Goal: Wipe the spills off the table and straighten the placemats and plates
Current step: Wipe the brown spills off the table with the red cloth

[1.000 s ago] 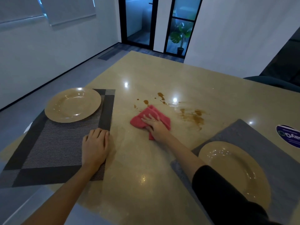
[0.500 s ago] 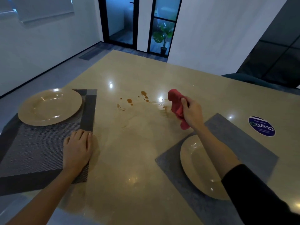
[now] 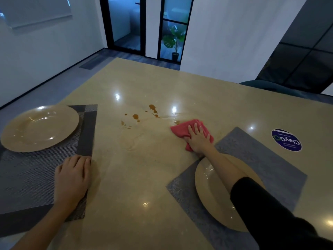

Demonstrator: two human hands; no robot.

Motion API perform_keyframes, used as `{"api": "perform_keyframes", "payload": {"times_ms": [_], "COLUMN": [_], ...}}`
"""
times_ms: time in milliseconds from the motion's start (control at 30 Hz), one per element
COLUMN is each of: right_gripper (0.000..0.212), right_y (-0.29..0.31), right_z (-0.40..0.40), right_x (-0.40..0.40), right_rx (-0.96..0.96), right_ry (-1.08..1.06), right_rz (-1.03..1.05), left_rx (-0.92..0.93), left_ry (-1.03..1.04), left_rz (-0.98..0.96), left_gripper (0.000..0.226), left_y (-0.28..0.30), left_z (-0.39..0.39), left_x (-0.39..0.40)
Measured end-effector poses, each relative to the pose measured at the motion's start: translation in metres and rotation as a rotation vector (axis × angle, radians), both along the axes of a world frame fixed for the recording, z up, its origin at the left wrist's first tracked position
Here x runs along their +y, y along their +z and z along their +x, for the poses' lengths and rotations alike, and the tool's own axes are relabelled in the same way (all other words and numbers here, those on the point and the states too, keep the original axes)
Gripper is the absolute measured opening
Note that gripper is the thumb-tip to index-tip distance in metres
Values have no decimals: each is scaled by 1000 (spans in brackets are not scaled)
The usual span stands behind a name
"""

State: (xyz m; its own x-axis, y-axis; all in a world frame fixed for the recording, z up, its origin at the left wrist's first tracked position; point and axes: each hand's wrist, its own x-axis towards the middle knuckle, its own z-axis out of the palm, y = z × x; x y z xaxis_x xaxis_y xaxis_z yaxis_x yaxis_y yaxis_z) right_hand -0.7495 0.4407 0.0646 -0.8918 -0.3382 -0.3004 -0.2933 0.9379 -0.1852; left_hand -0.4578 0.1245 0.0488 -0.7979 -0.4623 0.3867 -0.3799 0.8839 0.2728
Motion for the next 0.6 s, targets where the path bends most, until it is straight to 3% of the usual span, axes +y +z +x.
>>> {"api": "perform_keyframes", "payload": {"times_ms": [133, 300, 467, 600], "right_gripper": [62, 61, 55, 51], "right_y": [-4, -1, 0, -5], "right_z": [-23, -36, -14, 36], "right_x": [-3, -40, -87, -79], "right_rx": [77, 119, 146, 156], "right_ry": [-118, -58, 200, 467], "right_rz": [-23, -35, -63, -159], "left_rx": [1, -14, -4, -14], "left_ry": [3, 8, 9, 8], "left_rz": [21, 1, 32, 13], "left_gripper": [43, 43, 41, 42], "left_y": [0, -1, 1, 1], "left_z": [-1, -4, -2, -2], "left_x": [3, 2, 1, -1]}}
